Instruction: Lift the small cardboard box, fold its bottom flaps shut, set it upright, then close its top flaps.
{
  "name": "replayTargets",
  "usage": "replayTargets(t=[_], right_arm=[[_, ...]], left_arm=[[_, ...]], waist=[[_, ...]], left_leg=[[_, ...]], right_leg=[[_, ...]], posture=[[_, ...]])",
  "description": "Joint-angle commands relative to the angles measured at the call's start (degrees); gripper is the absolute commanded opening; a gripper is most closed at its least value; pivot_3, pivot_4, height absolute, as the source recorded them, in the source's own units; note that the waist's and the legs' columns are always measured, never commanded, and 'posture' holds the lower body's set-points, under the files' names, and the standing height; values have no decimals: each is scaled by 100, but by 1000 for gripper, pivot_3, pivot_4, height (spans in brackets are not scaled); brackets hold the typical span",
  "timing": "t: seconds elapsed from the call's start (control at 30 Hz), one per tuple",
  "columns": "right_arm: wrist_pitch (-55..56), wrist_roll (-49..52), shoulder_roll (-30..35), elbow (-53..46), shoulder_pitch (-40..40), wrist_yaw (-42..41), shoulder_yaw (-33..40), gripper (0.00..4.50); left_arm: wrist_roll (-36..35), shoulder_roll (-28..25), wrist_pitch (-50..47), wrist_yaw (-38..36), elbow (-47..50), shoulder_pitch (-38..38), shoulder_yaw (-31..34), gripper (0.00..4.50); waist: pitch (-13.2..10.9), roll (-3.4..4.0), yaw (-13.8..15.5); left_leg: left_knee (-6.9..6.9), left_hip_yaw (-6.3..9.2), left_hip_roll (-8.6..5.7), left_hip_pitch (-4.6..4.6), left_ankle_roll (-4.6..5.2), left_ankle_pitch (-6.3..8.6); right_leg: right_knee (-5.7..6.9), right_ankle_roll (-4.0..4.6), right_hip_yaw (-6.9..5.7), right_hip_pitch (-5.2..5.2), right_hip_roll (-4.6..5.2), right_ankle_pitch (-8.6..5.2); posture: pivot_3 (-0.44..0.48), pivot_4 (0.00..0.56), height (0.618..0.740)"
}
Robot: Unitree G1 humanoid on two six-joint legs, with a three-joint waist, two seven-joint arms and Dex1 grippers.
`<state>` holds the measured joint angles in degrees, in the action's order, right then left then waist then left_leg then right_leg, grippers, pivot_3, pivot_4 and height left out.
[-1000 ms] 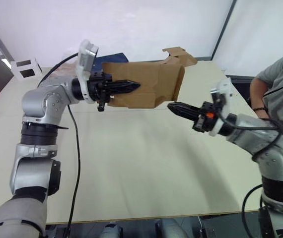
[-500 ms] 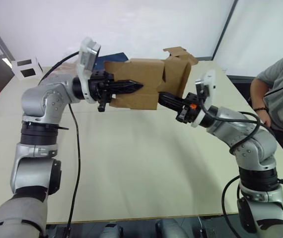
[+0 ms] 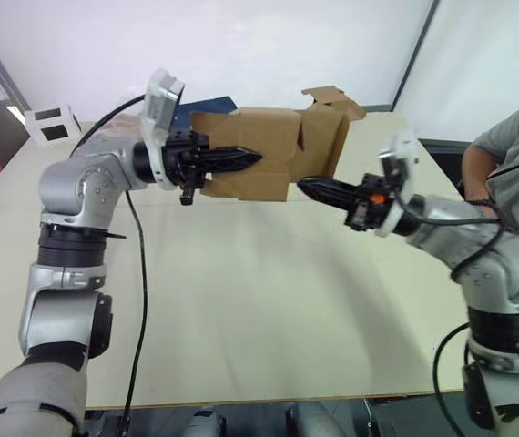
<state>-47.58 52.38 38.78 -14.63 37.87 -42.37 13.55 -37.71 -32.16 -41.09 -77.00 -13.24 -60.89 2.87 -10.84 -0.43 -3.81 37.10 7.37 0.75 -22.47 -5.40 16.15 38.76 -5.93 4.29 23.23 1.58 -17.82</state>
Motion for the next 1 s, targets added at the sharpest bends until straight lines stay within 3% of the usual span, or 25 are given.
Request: replayTargets(t=[0.03,0.2,0.3,0.47,0.67,1.0], right_arm=[[-66,503,244,266,168,67,842,95],[604,-314,74,930,33,154,629,95],[1139,-1187,-17,1298,-45,307,127,95],[1398,-1381,-491,1374,144,297,-185,95],[485,-74,-937,553,60,-80,-129,95],[6,1113,-1495,93,-210,651,213,95]], left_arm=[[-74,-109,39,-10,150,-66,123,0],[-101,-70,28,35,164,-75,123,0],[-125,-70,-6,53,228,-50,122,0],[-141,-73,-17,99,240,-37,136,0],[-108,-64,30,152,164,-20,143,0],[-186,-65,-34,182,164,41,177,0]], waist=[[0,0,0],[0,0,-26],[0,0,-21],[0,0,-21],[0,1,-15],[0,1,-19]], left_leg=[[-1,-2,0,0,0,0],[-1,-6,2,7,5,3],[-1,-6,2,6,5,3],[0,-6,2,4,-15,-8],[-2,-4,3,4,-22,-12],[1,-2,2,3,-14,-8]], right_leg=[[0,0,1,0,1,0],[3,0,5,-1,-4,0],[5,0,5,0,-3,0],[3,0,4,1,-2,0],[4,0,4,1,-3,0],[4,0,2,-1,-2,0]], posture=[[0,150,740],[0,150,740],[0,150,740],[0,150,740],[0,150,740],[0,150,740]])
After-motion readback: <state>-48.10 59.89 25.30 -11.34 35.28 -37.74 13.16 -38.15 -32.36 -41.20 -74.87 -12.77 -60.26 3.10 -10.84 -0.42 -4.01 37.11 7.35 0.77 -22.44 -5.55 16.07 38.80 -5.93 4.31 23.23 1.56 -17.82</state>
